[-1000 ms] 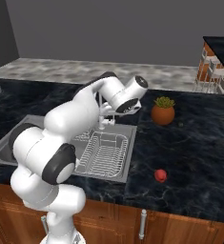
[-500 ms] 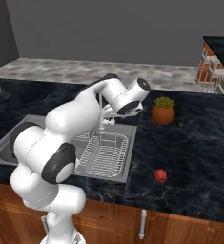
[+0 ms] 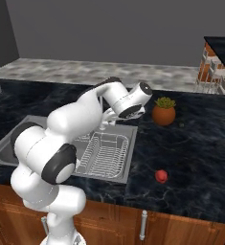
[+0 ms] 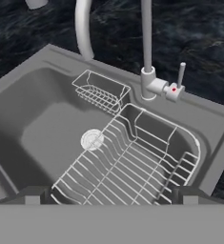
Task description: Turn on the sink faucet. Then move the bell pepper from the counter to the sink. Turn off the sink. Move the vegetable from the sink to the pot next to the stove. Finally move the pot to the front center burner.
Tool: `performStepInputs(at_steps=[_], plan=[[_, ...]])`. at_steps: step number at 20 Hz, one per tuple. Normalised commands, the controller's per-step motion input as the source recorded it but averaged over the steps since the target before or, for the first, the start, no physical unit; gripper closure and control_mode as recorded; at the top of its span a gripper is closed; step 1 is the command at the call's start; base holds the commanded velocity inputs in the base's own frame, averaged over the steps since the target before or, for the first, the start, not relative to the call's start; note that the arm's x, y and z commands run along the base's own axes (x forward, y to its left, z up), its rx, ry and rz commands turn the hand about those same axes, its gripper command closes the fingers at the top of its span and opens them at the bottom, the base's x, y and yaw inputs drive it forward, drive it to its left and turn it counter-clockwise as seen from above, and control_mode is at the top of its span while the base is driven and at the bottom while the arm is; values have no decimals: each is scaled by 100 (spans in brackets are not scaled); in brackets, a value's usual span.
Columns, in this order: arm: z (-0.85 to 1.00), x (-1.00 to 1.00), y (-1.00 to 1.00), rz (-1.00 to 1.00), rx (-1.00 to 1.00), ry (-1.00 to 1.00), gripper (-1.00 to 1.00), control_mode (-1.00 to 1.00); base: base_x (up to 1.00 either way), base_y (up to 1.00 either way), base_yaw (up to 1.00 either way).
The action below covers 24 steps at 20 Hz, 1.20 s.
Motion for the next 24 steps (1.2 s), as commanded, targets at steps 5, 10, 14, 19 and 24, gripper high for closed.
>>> performStepInputs(at_steps=[5, 10, 14, 19, 24], plan=[[-16, 0, -10, 0, 0, -1, -100, -100, 0, 0, 0], [-12, 0, -6, 0, 0, 0, -100, -100, 0, 0, 0], [-11, 0, -11, 0, 0, -5, -100, -100, 0, 0, 0], [-12, 13, -1, 0, -1, 0, -100, -100, 0, 0, 0], [-31, 45, 0, 8, 1, -6, -100, -100, 0, 0, 0]])
